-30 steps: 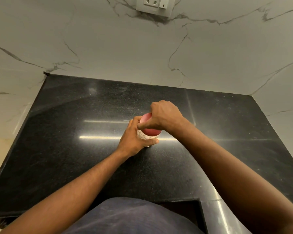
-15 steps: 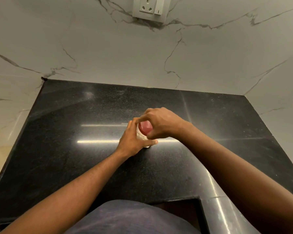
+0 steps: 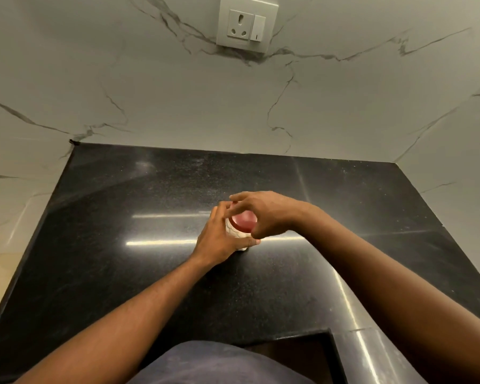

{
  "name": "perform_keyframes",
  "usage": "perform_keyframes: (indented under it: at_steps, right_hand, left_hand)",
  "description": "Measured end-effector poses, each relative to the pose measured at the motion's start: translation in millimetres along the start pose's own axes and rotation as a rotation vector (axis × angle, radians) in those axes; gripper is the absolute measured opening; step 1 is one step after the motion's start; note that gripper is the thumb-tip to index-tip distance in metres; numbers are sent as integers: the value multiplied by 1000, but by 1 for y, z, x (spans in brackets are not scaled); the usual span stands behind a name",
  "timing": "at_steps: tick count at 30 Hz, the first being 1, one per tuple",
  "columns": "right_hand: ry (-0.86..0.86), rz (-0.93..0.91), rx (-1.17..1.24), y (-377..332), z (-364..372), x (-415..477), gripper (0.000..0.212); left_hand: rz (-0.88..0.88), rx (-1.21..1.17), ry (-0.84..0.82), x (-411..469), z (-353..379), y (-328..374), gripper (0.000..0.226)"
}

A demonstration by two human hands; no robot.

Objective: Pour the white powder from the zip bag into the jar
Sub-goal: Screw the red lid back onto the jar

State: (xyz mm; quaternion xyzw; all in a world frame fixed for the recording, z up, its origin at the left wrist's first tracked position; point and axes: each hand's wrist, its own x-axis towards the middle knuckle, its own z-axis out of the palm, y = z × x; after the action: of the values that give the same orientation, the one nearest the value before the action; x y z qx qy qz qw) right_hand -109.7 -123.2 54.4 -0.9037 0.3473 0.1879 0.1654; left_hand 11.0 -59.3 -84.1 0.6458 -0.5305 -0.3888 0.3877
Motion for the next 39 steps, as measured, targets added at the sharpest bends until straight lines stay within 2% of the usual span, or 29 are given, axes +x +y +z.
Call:
perform_keyframes:
  at_steps: [2, 4, 7, 10, 12, 14, 15, 16, 18, 21, 24, 27, 29, 31, 33, 35, 37, 39]
  right_hand:
    - [83, 27, -115, -1, 4, 5, 63]
    - [177, 152, -211, -4, 5, 13, 52]
    - [245, 438, -249, -3, 10, 31, 68]
    - [267, 518, -241, 5, 9, 38, 64]
    - [246, 495, -253, 10, 4, 34, 57]
    - [190, 337, -106, 12, -2, 26, 42]
    - [122, 232, 51, 12, -5, 21, 46]
    - [55, 138, 186, 10, -8, 14, 59]
    - [-45, 51, 180, 6, -9, 5, 75]
    - [76, 76, 8, 5, -2, 10, 66]
    - [265, 239, -109, -1, 5, 22, 52]
    - [305, 446, -116, -2, 21, 32, 70]
    - [294, 507, -144, -2, 22, 32, 79]
    - [255, 464, -194, 1, 16, 27, 78]
    - [141, 292, -130, 7, 11, 21, 70]
    - [20, 125, -97, 8, 10, 15, 84]
    - [49, 76, -162, 12, 11, 13, 92]
    - [138, 81, -155, 13, 9, 14, 84]
  left_hand:
    - [-15, 19, -1, 0, 0, 2, 105]
    - [-18, 21, -6, 0, 1, 1, 102]
    - [-14, 2, -5, 0, 0, 0, 101]
    - [-6, 3, -16, 2, -1, -2, 101]
    - [-5, 2, -15, 1, -2, -2, 99]
    - [-9, -2, -15, 1, -2, -1, 98]
    - [-12, -4, -20, 1, -2, -1, 99]
    - [-13, -3, -23, 1, -2, -1, 100]
    - [-5, 17, -11, 0, -2, 0, 105]
    - [5, 43, 3, 1, -1, 1, 104]
    - [16, 59, 15, 0, -2, 2, 98]
    - [41, 37, 28, -3, -2, 4, 93]
    - [36, 44, 31, -3, -2, 5, 94]
    - [27, 57, 34, -2, -2, 4, 92]
    - [25, 87, 39, -2, -3, 3, 92]
    - [12, 94, 45, -2, -1, -1, 100]
    - [-2, 90, 49, -2, 0, -3, 96]
    - [-8, 104, 56, -2, 1, -4, 90]
